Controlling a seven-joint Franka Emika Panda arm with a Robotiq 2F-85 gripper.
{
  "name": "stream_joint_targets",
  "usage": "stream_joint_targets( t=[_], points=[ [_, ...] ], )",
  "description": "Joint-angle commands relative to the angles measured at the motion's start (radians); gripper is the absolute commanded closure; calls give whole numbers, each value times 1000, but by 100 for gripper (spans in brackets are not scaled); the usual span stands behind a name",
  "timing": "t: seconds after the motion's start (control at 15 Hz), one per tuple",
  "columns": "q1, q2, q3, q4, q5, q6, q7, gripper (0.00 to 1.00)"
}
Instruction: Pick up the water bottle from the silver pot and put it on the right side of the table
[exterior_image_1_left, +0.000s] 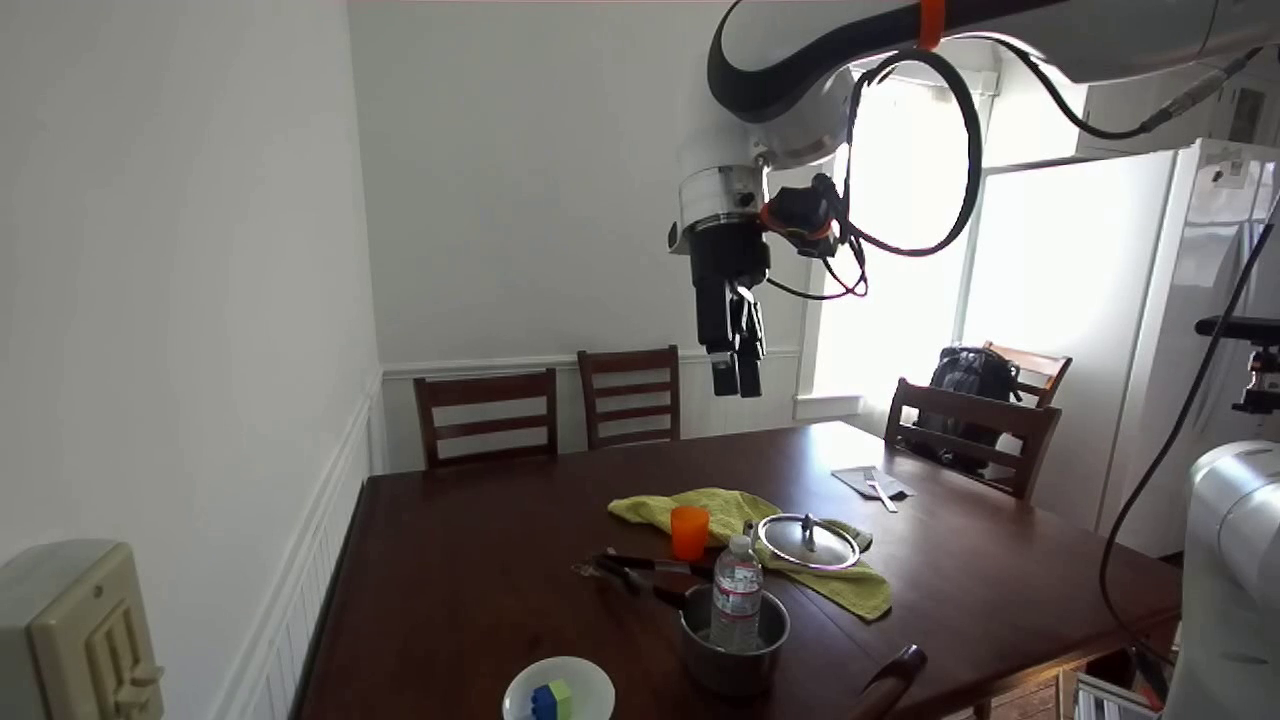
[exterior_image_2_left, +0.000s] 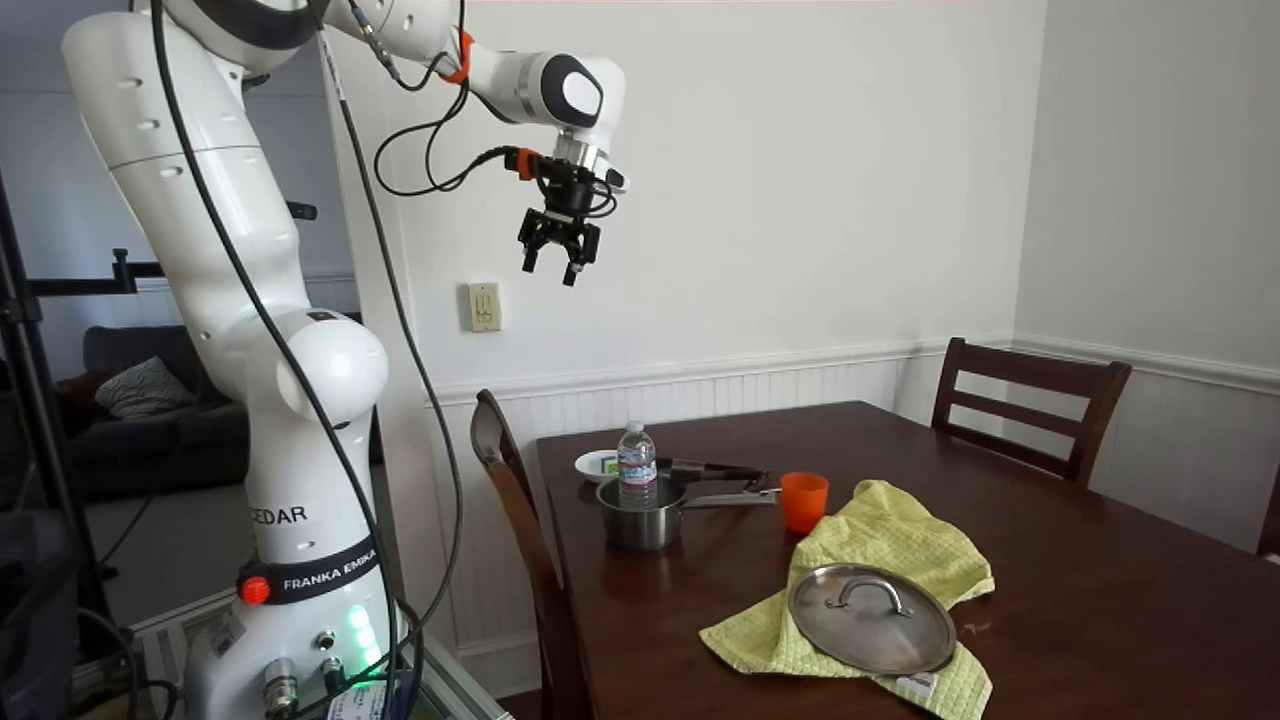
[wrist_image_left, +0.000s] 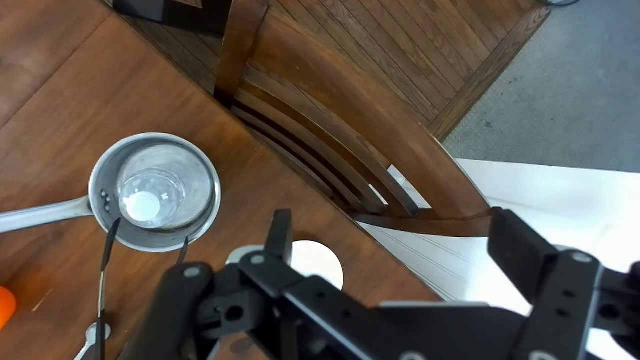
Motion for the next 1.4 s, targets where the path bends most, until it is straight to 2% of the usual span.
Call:
stream_joint_targets(
  t=[0.0,0.8,0.93,1.13,1.33],
  points=[
    [-19,1,17,2,3,-3,-4,0],
    [-19,1,17,2,3,-3,-4,0],
    [-48,-13,11,-30,25,109,96,0],
    [-92,-33,-11,-95,12,221,150,0],
    [-149,-47,-23,-182,-42,278,237,0]
  ],
)
